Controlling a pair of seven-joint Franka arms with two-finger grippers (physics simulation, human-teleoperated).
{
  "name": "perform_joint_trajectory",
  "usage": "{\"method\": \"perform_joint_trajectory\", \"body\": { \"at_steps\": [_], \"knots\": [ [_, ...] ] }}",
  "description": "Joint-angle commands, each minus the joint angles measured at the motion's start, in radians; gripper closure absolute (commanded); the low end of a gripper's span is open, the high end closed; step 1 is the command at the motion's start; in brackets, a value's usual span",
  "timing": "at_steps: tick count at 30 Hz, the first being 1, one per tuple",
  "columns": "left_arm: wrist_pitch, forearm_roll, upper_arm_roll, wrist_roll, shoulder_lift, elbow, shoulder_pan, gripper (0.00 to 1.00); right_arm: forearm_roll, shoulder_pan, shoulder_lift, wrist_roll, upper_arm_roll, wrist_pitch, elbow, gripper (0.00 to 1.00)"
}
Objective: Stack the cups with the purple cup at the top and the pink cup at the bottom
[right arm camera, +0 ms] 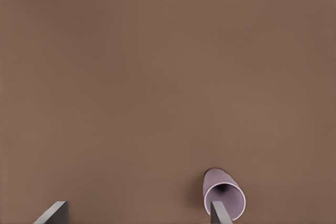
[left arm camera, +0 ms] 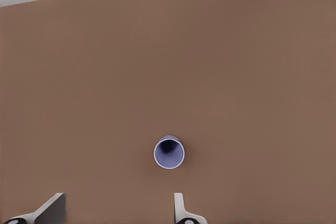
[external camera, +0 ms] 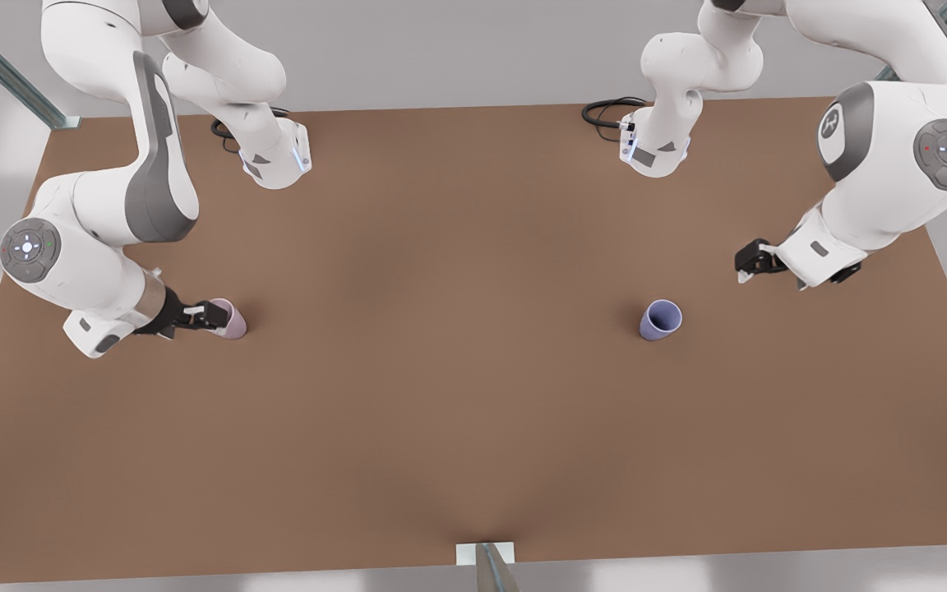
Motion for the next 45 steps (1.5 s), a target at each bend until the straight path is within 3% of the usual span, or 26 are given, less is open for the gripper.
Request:
{"method": "perform_joint_trajectory", "body": {
  "at_steps": [1,10,16,26,30,34,45],
  "knots": [
    [0.032,0.002,0.0,0.009,-0.001,0.001,-0.001,0.0,0.001,0.0,-0.001,0.024,0.0,0.034,-0.001,0.0],
    [0.02,-0.001,0.02,0.01,-0.007,-0.068,-0.018,0.0,-0.005,-0.014,0.059,0.015,-0.001,0.146,-0.068,0.0],
    [0.001,-0.012,0.025,0.019,-0.002,-0.066,-0.006,0.0,-0.008,-0.025,-0.103,0.016,-0.001,0.393,-0.473,0.0],
    [0.0,-0.012,0.025,0.022,0.007,-0.062,-0.004,0.0,-0.008,-0.06,-0.099,0.007,-0.018,0.54,-0.653,0.0],
    [0.0,-0.013,0.025,0.022,0.016,-0.06,-0.004,0.0,-0.008,-0.152,-0.145,-0.125,-0.018,0.654,-0.778,0.0],
    [-0.013,-0.013,0.025,0.022,0.016,-0.062,-0.004,0.0,0.0,-0.264,-0.139,-0.297,-0.018,0.645,-0.785,0.0],
    [-0.014,-0.012,0.025,0.015,0.024,-0.073,-0.007,0.0,0.001,-0.25,-0.041,-0.291,-0.012,0.683,-0.786,0.0]
  ]
}}
